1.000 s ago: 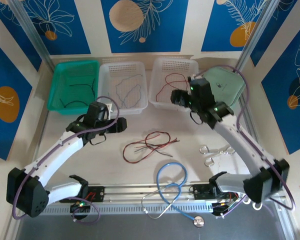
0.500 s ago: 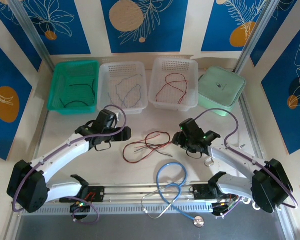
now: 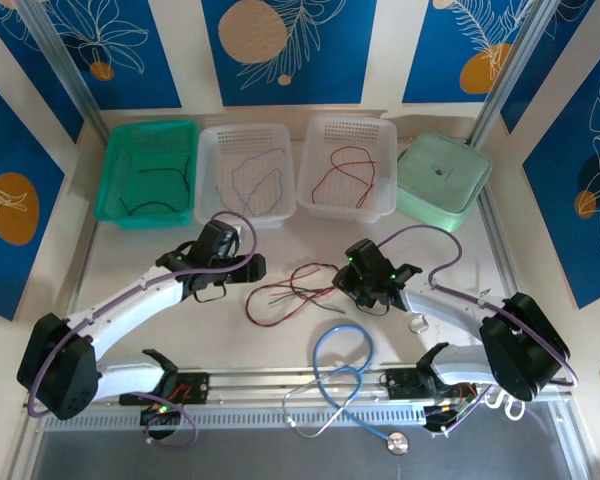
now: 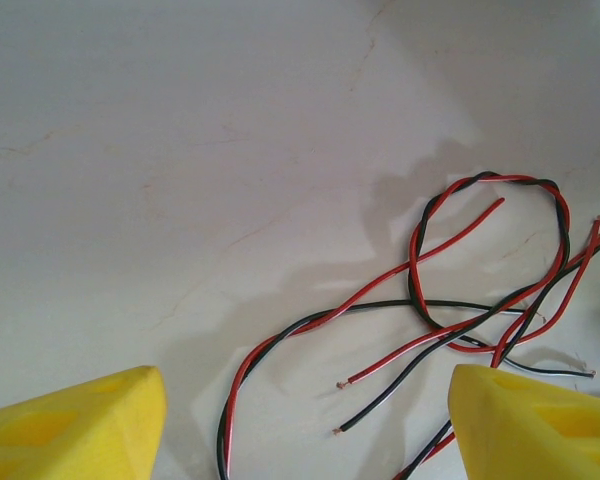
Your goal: Untangle the cables
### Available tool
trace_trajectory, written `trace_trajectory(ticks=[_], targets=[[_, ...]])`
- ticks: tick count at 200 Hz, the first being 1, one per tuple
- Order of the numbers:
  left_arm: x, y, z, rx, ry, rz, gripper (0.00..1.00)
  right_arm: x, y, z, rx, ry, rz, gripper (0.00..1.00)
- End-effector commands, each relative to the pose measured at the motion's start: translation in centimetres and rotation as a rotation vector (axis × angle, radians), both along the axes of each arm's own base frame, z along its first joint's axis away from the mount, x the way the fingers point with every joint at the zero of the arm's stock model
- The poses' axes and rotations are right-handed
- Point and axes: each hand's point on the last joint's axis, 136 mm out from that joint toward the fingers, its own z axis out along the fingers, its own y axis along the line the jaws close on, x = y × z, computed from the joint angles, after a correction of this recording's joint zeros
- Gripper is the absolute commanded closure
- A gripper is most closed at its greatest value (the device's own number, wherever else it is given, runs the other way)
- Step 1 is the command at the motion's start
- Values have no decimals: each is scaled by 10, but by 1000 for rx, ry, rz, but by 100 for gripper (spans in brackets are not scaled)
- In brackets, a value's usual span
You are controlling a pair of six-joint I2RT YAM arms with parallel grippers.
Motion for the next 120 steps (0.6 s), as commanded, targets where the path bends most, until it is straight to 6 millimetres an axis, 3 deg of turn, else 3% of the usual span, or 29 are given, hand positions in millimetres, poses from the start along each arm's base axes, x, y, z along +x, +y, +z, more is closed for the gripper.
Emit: trace_trajectory(ticks=[1, 66, 120], targets=[[1, -4, -2, -6, -10, -1, 26, 8, 4, 0, 13, -1, -48, 64], [-4, -3, -4, -2, -4, -3, 26, 19, 23, -8, 44, 24, -30, 73], [-6, -1, -4, 3, -9, -2, 26, 18, 19, -22, 11, 41, -66, 77]])
